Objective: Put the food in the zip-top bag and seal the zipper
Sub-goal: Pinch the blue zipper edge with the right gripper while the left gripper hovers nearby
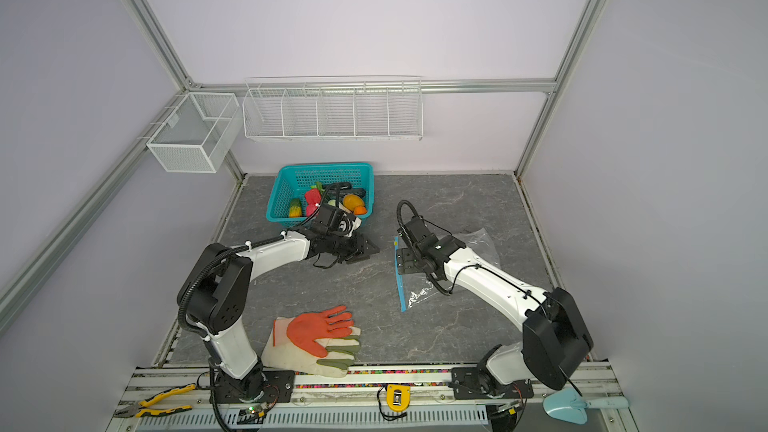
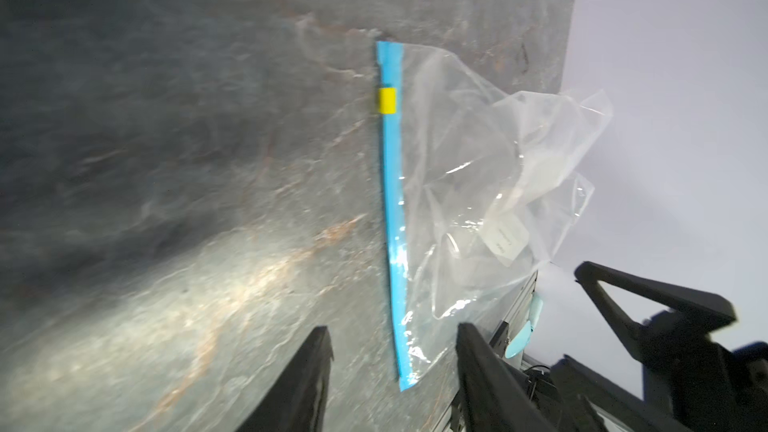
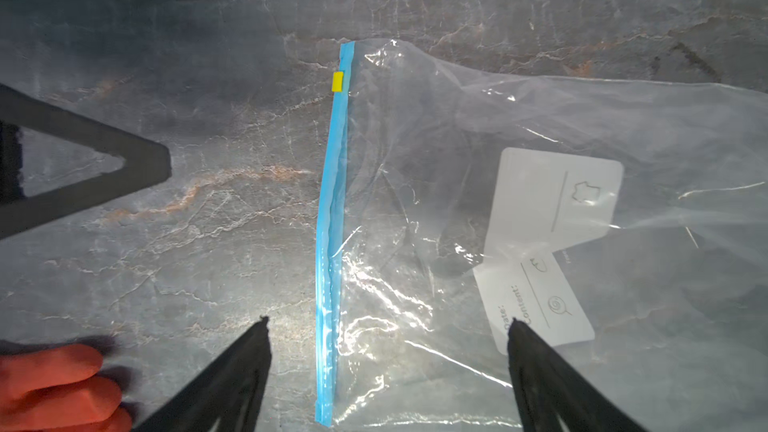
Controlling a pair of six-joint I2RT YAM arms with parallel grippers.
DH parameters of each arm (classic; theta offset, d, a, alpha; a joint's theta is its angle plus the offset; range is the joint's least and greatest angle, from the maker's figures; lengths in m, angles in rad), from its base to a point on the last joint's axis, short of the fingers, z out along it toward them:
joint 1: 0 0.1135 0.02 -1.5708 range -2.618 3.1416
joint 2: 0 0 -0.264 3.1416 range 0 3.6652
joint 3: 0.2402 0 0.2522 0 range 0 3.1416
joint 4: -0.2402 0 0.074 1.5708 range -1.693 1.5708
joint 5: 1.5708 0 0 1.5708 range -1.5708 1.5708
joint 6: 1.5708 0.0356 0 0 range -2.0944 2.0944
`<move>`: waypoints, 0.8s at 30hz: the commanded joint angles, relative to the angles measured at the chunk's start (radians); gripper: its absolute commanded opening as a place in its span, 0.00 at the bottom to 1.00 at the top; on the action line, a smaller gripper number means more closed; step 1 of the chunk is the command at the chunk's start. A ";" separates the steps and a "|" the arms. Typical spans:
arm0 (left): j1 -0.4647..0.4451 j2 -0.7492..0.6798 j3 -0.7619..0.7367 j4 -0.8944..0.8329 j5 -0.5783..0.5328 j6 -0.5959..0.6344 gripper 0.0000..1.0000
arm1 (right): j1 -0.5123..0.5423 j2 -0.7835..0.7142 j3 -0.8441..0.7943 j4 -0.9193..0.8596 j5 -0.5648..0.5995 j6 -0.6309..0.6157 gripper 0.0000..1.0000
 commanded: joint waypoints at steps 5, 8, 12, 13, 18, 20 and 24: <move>0.049 -0.102 -0.084 0.030 -0.007 -0.018 0.49 | 0.065 0.205 0.170 -0.127 0.150 0.077 0.79; 0.063 -0.126 -0.119 0.044 -0.006 -0.021 0.49 | 0.098 0.272 0.231 -0.173 0.223 0.076 0.78; 0.082 -0.149 -0.155 0.057 -0.003 -0.028 0.49 | 0.116 0.338 0.267 -0.187 0.238 0.067 0.77; 0.086 -0.154 -0.159 0.058 -0.003 -0.024 0.49 | 0.115 0.351 0.268 -0.182 0.229 0.066 0.76; 0.089 -0.154 -0.169 0.066 0.000 -0.022 0.49 | 0.116 0.398 0.268 -0.150 0.186 0.060 0.71; 0.089 -0.146 -0.170 0.071 0.006 -0.024 0.49 | 0.114 0.417 0.270 -0.138 0.174 0.058 0.69; 0.089 -0.135 -0.171 0.080 0.012 -0.025 0.49 | 0.107 0.445 0.261 -0.114 0.144 0.060 0.64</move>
